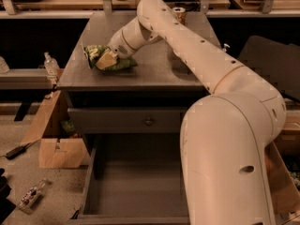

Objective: Place green jalapeno chip bag into middle drawer

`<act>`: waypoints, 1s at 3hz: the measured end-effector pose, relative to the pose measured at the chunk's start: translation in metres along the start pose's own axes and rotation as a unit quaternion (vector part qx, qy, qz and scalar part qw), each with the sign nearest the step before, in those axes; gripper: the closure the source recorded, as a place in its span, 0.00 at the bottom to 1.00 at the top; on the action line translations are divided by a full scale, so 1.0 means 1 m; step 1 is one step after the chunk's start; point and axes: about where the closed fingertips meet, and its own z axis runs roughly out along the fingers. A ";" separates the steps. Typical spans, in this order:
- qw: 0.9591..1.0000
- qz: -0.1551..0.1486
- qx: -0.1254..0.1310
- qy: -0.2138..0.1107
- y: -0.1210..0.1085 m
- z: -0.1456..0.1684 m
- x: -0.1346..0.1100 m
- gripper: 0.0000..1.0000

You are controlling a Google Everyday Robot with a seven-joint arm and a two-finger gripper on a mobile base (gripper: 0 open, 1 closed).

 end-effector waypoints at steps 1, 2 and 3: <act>1.000 0.000 0.000 0.000 0.000 0.000 0.000 1.00; 1.000 0.000 0.000 0.000 0.000 0.000 0.000 1.00; 1.000 0.000 0.000 0.000 0.000 -0.001 -0.001 1.00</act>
Offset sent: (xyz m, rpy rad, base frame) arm -0.2298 -0.1754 0.1338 0.0543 -0.3237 -0.2885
